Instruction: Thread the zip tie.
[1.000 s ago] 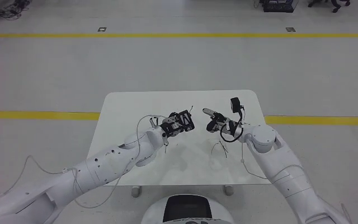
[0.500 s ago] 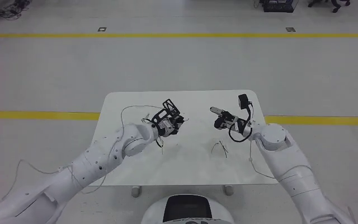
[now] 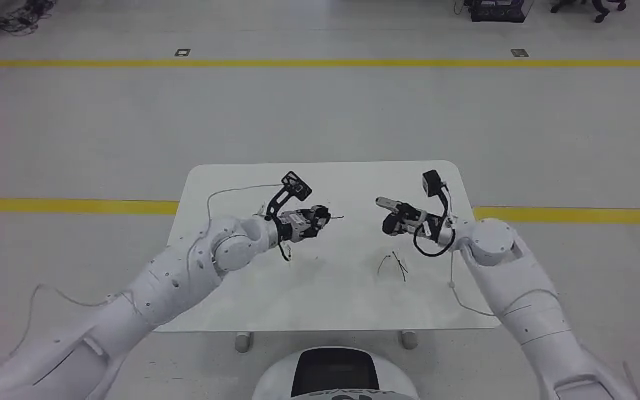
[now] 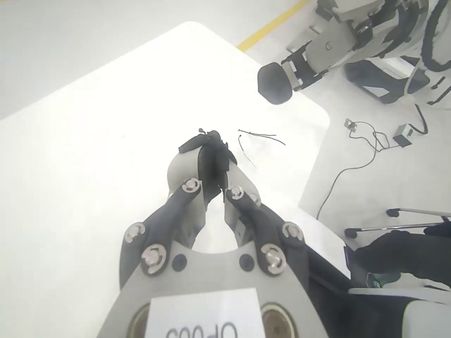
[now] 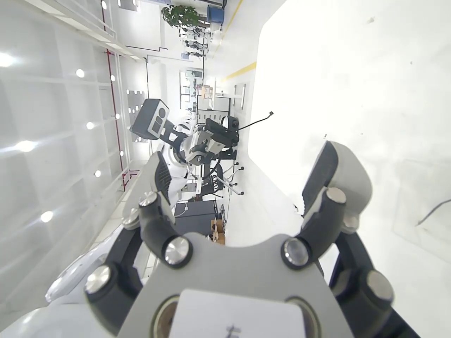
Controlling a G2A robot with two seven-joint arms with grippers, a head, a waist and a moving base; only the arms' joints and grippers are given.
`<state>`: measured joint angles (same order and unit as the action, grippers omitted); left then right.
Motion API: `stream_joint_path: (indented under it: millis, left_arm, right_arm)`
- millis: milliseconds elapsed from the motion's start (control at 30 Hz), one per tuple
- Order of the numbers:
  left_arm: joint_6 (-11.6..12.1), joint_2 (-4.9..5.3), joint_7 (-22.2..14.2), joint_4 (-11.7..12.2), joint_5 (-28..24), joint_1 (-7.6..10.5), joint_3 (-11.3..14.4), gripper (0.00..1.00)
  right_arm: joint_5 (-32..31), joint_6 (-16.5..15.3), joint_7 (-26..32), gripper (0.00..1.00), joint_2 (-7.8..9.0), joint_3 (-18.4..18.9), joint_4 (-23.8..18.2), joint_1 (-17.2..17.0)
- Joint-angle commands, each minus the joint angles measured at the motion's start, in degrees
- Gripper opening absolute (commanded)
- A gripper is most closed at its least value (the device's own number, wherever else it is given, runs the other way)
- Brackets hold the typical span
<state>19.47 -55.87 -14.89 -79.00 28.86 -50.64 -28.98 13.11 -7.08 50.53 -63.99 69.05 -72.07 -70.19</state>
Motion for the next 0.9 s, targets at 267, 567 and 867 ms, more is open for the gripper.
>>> stream_joint_path:
  millis: [267,567,867]
  left_arm:
    - [0.0,-0.64,-3.8,-0.2,-28.1,-3.08,-2.6,0.00]
    - [0.0,-1.86,-14.4,1.0,-43.2,-5.52,-7.8,0.00]
    - [0.0,-3.40,-18.2,3.1,-41.0,-6.29,-10.0,0.00]
  right_arm:
    - [6.2,-6.7,5.3,1.00,-0.20,0.3,4.8,0.4]
    - [15.7,-12.4,15.5,1.00,-1.03,-0.3,14.5,4.6]
    - [17.0,-12.4,19.2,1.00,-1.50,-0.5,15.8,5.6]
